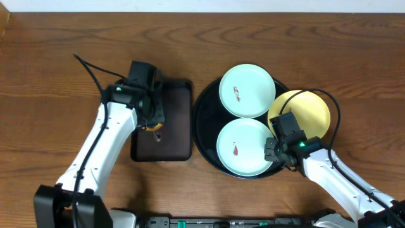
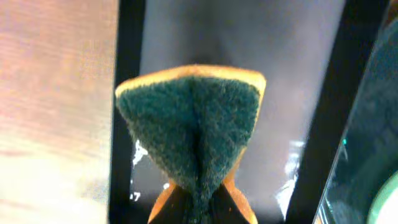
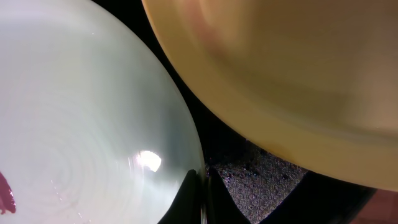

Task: Clean dirty plates on tray and stack at the side

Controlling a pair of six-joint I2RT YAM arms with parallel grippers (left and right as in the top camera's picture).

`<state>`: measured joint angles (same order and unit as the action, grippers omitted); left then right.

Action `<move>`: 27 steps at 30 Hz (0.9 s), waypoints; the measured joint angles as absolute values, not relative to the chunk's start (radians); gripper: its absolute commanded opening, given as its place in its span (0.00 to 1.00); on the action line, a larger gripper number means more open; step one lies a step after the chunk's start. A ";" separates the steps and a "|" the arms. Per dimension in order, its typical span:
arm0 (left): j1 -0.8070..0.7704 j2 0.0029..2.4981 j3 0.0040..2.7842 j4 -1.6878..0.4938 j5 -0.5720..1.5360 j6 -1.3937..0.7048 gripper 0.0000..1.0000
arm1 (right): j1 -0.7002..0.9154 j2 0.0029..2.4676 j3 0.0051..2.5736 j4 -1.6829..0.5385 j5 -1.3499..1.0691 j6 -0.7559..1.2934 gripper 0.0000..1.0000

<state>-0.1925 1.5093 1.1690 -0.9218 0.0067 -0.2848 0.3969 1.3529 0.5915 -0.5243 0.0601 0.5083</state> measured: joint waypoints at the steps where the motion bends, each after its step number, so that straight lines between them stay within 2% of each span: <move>1: -0.192 1.509 1.190 -0.939 0.007 -0.285 0.07 | 0.397 1.353 0.591 -0.524 0.060 0.508 0.01; 8: -0.224 1.510 1.239 -0.972 -0.004 -0.285 0.08 | 0.397 1.353 0.591 -0.523 0.060 0.508 0.01; 27: -0.249 1.521 1.189 -0.888 -0.033 -0.285 0.07 | 0.397 1.353 0.591 -0.523 0.060 0.508 0.01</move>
